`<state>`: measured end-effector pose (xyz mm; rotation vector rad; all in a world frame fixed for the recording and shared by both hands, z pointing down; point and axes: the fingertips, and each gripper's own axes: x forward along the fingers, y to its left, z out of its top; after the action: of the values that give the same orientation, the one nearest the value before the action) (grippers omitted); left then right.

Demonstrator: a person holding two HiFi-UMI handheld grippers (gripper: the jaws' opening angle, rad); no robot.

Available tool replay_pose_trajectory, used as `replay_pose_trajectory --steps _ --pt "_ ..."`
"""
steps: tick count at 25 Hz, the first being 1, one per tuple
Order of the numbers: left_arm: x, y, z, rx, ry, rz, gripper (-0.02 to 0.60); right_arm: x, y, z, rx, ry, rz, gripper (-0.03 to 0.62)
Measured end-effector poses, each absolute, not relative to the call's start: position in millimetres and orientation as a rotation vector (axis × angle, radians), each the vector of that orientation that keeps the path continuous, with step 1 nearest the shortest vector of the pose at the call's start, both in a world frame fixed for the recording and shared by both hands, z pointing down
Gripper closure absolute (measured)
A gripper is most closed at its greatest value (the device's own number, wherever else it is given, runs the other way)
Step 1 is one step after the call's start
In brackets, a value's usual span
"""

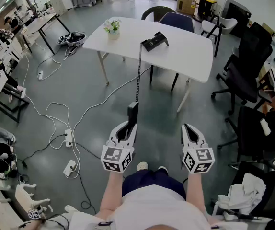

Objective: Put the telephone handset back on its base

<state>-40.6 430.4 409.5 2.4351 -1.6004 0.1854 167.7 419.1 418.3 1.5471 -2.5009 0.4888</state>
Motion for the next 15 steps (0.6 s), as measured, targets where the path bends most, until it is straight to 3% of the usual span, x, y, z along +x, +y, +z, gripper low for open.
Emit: replay_pose_trajectory --steps 15 --pt "-51.6 446.1 412.6 2.482 -1.555 0.102 0.495 151.2 448.8 432.5 1.575 -2.431 0.502 0.551"
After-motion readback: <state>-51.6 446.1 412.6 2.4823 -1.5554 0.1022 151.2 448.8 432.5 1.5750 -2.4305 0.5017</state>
